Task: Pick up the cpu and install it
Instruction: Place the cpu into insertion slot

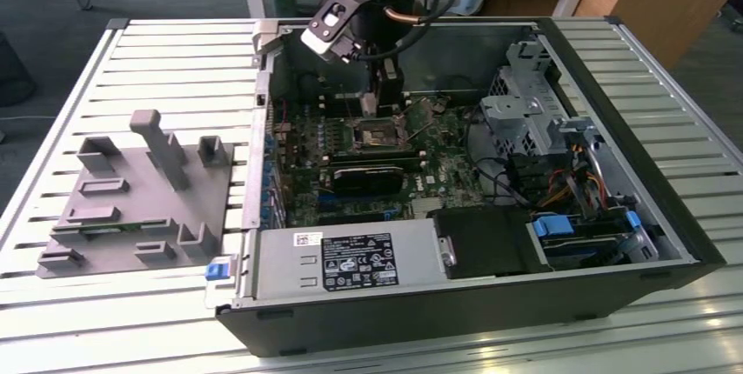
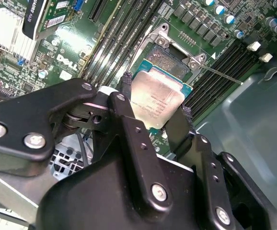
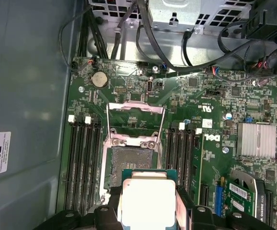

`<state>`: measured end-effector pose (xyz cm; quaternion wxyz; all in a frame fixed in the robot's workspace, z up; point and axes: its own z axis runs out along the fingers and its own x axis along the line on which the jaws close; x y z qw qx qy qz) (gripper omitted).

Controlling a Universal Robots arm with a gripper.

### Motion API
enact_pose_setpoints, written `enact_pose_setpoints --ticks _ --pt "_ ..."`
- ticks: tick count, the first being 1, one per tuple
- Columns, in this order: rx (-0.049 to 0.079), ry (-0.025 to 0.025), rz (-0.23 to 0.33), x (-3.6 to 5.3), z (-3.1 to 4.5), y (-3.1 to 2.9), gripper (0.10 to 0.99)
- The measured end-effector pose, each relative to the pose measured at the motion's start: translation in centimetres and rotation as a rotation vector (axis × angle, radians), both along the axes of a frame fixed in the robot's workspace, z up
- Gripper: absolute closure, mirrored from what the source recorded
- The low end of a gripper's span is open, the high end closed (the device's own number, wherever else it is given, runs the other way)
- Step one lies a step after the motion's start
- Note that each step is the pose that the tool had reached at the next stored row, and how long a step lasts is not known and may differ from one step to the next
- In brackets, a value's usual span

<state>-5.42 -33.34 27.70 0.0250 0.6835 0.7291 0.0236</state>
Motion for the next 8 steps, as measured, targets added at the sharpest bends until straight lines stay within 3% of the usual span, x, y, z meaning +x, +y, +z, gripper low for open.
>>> enact_pose_setpoints --ticks 8 --pt "0.000 0.0000 0.000 0.00 -0.28 0.00 0.553"
